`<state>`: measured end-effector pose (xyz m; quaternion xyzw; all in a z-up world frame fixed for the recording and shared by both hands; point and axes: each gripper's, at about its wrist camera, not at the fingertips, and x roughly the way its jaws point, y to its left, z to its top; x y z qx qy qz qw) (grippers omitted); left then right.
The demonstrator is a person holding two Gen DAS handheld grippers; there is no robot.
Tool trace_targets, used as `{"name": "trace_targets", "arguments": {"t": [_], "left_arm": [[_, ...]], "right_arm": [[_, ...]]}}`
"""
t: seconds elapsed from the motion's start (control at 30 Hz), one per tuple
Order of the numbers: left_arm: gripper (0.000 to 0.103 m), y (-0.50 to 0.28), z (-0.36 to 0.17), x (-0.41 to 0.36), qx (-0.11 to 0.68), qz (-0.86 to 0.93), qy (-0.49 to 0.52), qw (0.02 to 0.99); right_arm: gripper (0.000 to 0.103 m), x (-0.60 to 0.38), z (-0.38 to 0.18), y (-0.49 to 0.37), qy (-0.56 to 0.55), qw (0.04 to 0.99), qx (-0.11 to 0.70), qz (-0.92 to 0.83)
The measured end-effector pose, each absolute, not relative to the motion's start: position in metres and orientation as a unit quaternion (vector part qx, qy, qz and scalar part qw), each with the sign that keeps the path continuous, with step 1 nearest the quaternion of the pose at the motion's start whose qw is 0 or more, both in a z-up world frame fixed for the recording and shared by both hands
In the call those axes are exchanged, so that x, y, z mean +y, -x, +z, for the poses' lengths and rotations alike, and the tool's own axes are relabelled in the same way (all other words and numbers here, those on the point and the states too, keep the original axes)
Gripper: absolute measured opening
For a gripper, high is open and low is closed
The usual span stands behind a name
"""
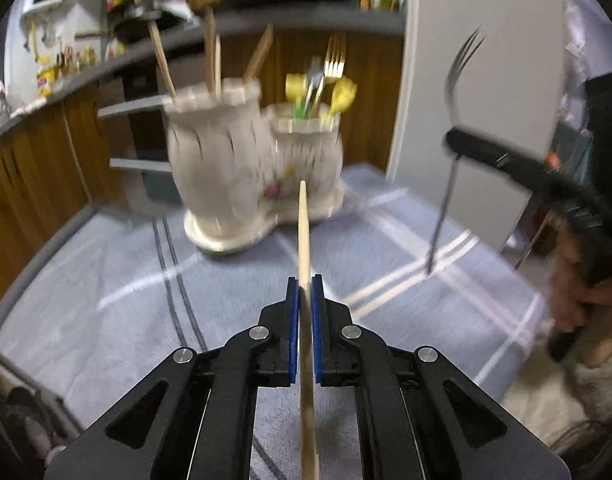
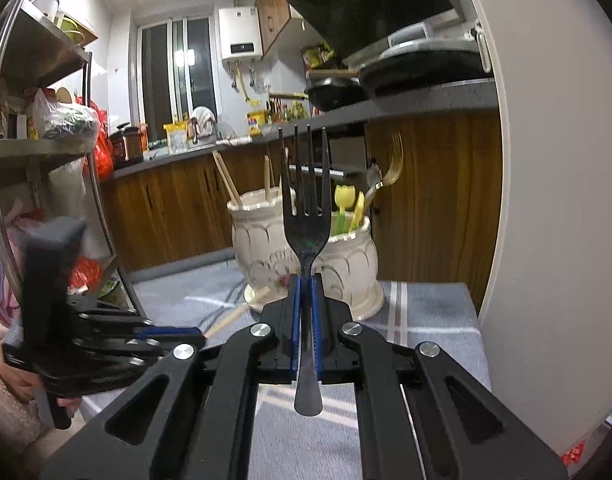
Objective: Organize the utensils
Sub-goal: 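Drop chopstick into tall cup with left tool while right tool drops fork in small cup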
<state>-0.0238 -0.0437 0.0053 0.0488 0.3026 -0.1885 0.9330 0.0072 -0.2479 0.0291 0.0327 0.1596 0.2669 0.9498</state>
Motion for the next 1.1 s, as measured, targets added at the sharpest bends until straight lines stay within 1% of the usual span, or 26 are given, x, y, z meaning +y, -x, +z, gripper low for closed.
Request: {"name": "trace_targets", "arguments": {"t": [0.13, 0.27, 0.4, 0.57, 0.7, 0.83, 1.1], "left_arm": [[0.007, 0.035, 0.032, -0.027, 0.247, -0.205, -0.021, 0.947], [0.007, 0.028, 0.065, -0.013, 0.191, -0.203, -0.002, 0.96], [0.007, 0.007, 0.088, 0.002, 0.131, -0.206, 0.035, 0.969], [0.007, -0.032, 0.108, 0.016, 0.081, -0.191, 0.088, 0.974], [0.007, -0.061, 0.117, 0.019, 0.041, -0.173, 0.123, 0.976], [0.007, -0.085, 0.125, 0.013, 0.003, -0.146, 0.122, 0.982], [0.007, -0.12, 0.121, -0.002, -0.022, -0.121, 0.108, 0.986]], "right_arm": [[0.005, -0.236, 0.046, -0.012, -0.025, 0.955, 0.133, 0.263], [0.005, -0.227, 0.068, -0.026, -0.032, 0.959, 0.109, 0.259], [0.005, -0.224, 0.087, -0.045, -0.048, 0.963, 0.083, 0.251], [0.005, -0.229, 0.102, -0.071, -0.077, 0.968, 0.063, 0.232], [0.005, -0.232, 0.103, -0.086, -0.09, 0.969, 0.057, 0.224], [0.005, -0.23, 0.097, -0.099, -0.09, 0.971, 0.055, 0.215], [0.005, -0.228, 0.074, -0.116, -0.096, 0.97, 0.074, 0.212]]}}
